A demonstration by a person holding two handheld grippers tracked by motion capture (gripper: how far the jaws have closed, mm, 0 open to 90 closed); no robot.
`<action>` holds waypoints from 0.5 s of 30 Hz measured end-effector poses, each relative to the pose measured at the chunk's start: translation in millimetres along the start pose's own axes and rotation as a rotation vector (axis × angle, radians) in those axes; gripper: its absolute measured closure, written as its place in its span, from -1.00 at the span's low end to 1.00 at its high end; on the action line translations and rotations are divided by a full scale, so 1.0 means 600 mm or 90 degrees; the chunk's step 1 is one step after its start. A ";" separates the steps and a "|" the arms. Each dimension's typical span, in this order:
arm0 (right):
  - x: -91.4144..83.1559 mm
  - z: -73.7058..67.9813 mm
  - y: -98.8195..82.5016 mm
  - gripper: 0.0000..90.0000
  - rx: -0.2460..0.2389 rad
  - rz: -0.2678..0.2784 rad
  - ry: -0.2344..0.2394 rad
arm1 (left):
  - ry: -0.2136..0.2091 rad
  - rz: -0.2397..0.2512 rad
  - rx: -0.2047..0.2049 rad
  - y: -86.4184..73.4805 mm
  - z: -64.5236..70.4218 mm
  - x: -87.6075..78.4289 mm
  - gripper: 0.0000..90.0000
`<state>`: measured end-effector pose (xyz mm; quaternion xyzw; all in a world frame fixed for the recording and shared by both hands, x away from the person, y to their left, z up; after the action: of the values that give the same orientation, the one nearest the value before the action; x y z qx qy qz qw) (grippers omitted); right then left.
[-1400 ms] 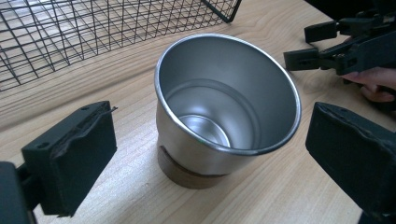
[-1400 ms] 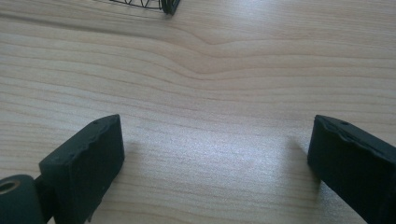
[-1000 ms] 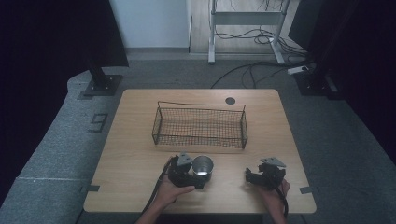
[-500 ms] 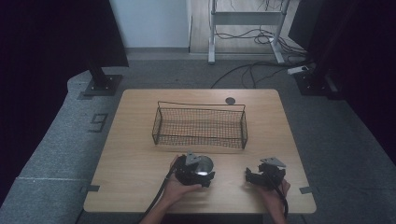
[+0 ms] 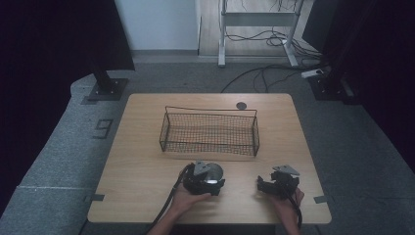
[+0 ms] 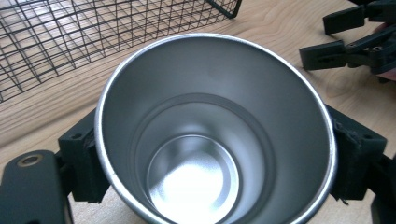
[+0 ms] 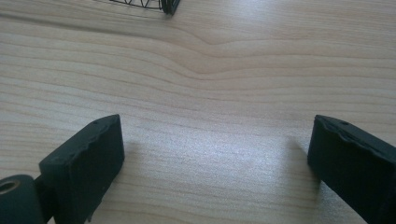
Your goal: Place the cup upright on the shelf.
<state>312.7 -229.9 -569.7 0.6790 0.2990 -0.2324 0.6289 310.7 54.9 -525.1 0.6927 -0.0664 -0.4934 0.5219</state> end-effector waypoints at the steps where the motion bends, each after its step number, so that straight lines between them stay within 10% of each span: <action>1: 0.000 0.000 0.000 -0.92 0.000 -0.001 0.000 | -0.001 0.002 -0.001 0.000 0.000 -0.001 -0.69; 15: 0.000 0.000 0.000 -0.92 0.000 0.000 0.000 | 0.000 0.028 -0.020 0.020 -0.030 -0.041 -0.69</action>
<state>312.7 -229.9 -569.6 0.6789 0.2994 -0.2324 0.6288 317.1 76.4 -500.8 0.6825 -0.0740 -0.4827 0.5438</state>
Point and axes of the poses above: each handheld gripper's, and its own axes: x roughly forward along the jaws, y roughly out of its top, z roughly to its right, the point moved 2 cm from there along x, roughly forward along the jaws, and after that the axes turned 7 degrees about x, right-handed, at the moved point
